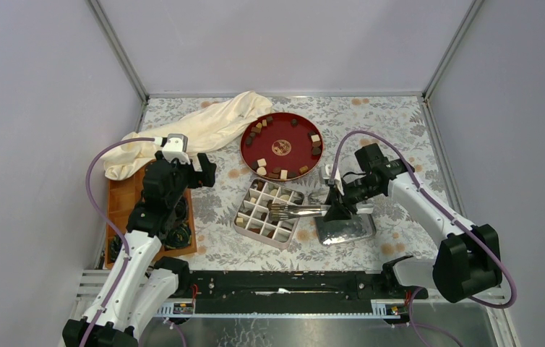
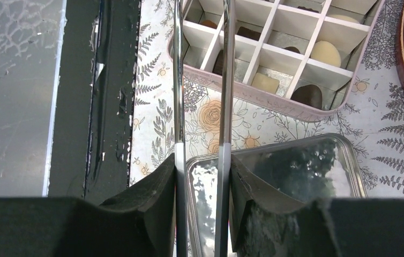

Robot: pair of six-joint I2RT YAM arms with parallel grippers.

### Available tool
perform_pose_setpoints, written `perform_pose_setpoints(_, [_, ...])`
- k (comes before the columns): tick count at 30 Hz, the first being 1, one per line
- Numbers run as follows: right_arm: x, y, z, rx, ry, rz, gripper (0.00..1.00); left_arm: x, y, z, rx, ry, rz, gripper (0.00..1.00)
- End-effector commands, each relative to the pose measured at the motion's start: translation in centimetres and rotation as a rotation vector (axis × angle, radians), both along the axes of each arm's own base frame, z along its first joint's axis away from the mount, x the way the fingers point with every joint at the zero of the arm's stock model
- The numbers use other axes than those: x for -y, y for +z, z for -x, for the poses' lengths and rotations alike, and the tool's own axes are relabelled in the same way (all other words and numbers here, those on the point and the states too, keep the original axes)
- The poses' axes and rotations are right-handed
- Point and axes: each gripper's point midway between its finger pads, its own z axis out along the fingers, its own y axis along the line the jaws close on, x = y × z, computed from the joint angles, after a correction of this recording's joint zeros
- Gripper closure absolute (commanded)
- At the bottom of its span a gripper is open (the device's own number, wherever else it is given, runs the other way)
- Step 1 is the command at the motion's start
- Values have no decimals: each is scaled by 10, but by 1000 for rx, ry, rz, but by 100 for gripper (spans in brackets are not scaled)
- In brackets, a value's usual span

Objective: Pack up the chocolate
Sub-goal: Pick up the fake chocolate from the plate, then place the fake chocolate in the packing box.

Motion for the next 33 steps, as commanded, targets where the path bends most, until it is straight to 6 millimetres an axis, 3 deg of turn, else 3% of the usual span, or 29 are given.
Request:
perform_pose_setpoints(1, [-2,7,3,90,54,-41,83,4,9,-4,50,-23,-6,1])
perform_pose_setpoints(13, [7,-21,9,126,76,44,80,4,8,-4,49,-25,-5,1])
perform_pose_setpoints(33, [12,-40,15,153,106,108,70,4,7,-4,47,-24,-6,1])
